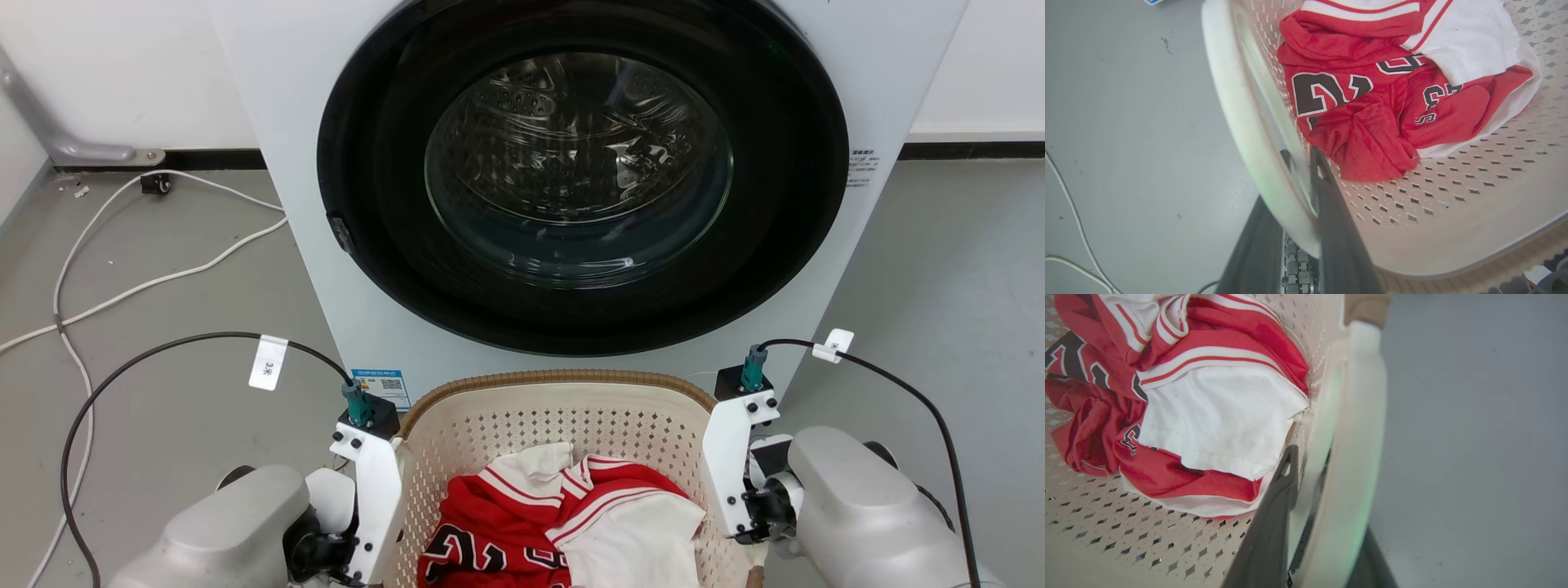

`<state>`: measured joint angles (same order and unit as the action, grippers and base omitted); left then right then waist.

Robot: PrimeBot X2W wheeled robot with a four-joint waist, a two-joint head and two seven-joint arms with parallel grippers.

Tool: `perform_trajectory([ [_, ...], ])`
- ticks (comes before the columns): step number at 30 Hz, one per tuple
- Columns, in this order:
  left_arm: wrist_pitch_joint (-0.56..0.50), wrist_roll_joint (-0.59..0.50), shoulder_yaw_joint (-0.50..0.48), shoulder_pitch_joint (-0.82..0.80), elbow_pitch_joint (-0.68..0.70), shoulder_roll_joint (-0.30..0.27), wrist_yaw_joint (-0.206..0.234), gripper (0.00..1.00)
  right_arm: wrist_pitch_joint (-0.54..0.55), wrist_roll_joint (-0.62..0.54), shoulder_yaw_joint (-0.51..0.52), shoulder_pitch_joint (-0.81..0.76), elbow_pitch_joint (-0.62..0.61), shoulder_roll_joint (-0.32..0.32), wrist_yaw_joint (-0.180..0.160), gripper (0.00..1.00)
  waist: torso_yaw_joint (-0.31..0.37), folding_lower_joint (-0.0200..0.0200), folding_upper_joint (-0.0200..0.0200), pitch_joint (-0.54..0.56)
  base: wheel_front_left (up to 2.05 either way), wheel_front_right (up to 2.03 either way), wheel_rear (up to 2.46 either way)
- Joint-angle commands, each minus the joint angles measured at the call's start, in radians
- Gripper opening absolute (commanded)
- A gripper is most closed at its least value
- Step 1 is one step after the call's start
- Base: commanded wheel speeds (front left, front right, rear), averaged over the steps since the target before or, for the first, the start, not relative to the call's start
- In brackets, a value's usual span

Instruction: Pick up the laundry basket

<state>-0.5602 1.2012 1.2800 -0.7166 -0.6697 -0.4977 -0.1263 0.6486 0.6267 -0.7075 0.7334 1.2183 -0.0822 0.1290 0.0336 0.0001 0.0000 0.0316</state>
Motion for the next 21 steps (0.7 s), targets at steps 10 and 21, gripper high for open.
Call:
perform_trajectory([
  [10, 0.0, -0.015, 0.002, -0.012, -0.008, -0.013, -0.007, 0.0, -0.004, 0.01, -0.026, 0.024, 0.011, -0.021, 0.003, 0.0, 0.001, -0.0001, 0.0, 0.001, 0.0, 0.0, 0.0],
  [21, -0.002, -0.019, 0.002, -0.01, -0.008, -0.014, -0.007, 0.0, -0.009, 0.028, -0.039, 0.028, 0.012, -0.021, 0.003, 0.0, 0.001, -0.0001, 0.0, 0.004, 0.0, 0.0, 0.0],
])
